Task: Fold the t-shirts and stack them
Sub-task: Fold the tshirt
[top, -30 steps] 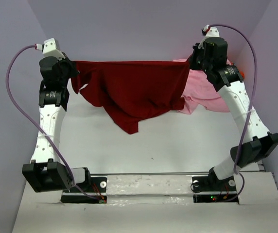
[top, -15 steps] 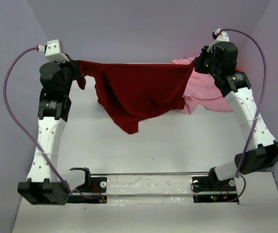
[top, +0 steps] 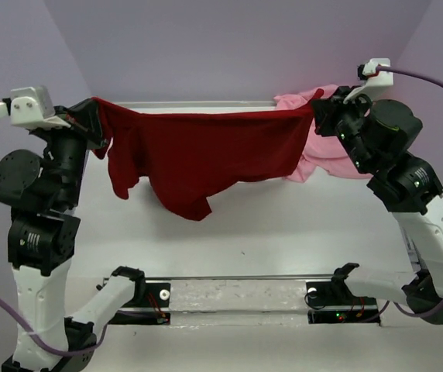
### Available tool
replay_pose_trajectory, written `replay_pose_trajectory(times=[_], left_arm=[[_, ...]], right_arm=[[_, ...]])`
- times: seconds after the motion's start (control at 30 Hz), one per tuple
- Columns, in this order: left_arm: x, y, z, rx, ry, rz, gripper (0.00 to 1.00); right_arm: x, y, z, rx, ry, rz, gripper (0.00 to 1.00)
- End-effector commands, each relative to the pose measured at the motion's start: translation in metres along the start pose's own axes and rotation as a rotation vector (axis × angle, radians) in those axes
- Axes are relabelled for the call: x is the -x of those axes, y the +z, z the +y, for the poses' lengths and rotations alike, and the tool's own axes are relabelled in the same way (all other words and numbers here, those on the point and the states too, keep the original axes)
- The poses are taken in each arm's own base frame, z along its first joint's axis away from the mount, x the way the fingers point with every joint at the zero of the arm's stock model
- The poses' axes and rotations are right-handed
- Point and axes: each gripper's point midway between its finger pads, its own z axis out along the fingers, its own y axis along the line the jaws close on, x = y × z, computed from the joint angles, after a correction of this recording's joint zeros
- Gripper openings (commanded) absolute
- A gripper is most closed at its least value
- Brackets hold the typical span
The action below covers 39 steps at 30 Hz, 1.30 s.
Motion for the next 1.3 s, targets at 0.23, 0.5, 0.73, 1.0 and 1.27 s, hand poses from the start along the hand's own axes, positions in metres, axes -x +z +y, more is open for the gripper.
replay_pose_trajectory(times=[0.23, 0.5, 0.73, 1.0, 1.27], left_arm=[[0.054, -0.041, -0.006, -0.046, -0.003, -0.098, 0.0], [0.111, -0.005, -0.032, -0.101, -0.017, -0.183, 0.0], [0.061, 0.089, -0.058, -0.015, 0.04, -0.054, 0.0], [0.019, 0.139, -0.06, 0.019, 0.073, 0.019, 0.0], [0.059, 0.09, -0.055, 0.013, 0.08, -0.061, 0.0]], right_arm=[[0.066, -0.047, -0.002, -0.073, -0.038, -0.153, 0.0], [0.164, -0.046, 0.007, -0.116, -0.108, -0.324, 0.0], [0.151, 0.021, 0.027, -0.203, -0.202, -0.319, 0.0], [0.086, 0.103, -0.013, -0.21, -0.131, -0.129, 0.0], [0.107, 0.075, -0.011, -0.162, -0.115, -0.173, 0.0]])
